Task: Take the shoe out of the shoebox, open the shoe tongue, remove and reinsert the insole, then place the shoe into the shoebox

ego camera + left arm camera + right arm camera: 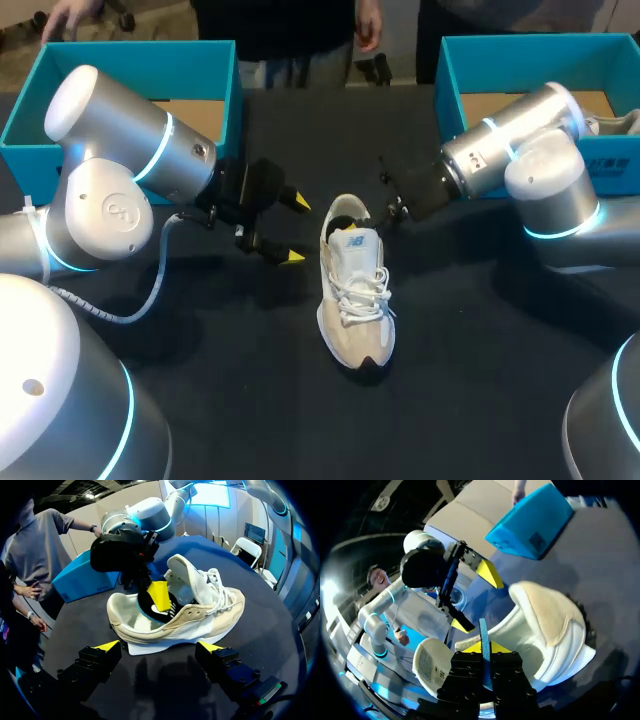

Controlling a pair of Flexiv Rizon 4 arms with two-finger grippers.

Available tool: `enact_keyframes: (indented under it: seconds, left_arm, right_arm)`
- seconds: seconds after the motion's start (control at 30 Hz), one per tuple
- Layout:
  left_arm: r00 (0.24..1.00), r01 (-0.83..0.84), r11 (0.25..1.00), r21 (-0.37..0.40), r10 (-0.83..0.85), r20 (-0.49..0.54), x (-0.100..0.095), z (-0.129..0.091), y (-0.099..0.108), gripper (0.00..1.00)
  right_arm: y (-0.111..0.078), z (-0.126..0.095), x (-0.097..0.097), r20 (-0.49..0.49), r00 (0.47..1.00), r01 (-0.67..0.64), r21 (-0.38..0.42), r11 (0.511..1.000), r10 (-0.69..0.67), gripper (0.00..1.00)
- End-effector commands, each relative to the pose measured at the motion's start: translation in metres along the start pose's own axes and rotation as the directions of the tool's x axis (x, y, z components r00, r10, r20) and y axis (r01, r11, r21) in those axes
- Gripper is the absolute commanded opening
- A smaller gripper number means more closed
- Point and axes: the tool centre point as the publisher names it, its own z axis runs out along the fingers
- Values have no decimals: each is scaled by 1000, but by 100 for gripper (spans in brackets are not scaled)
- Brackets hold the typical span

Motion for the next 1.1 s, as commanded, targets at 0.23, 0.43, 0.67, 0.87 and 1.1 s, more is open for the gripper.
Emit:
enact_keyframes:
  seconds: [0.23,0.43,0.67,0.87,1.1]
  left_arm:
    - [1000,1,1000,-3,-1,0,0,0,0,100]
    - [1000,1,1000,-3,-1,0,0,0,0,100]
    - [1000,1,1000,-3,-1,0,0,0,0,100]
    - [1000,1,1000,-3,-1,0,0,0,0,100]
    - [1000,1,1000,-3,-1,0,0,0,0,100]
  right_arm:
    - [14,-9,17,60,997,59,-19,998,-57,65]
    - [30,-12,21,82,993,89,-24,996,-87,95]
    - [46,-14,29,104,986,134,-34,990,-130,100]
    - [45,-16,29,110,985,140,-54,989,-133,100]
    - [52,-29,38,150,975,173,-62,983,-162,100]
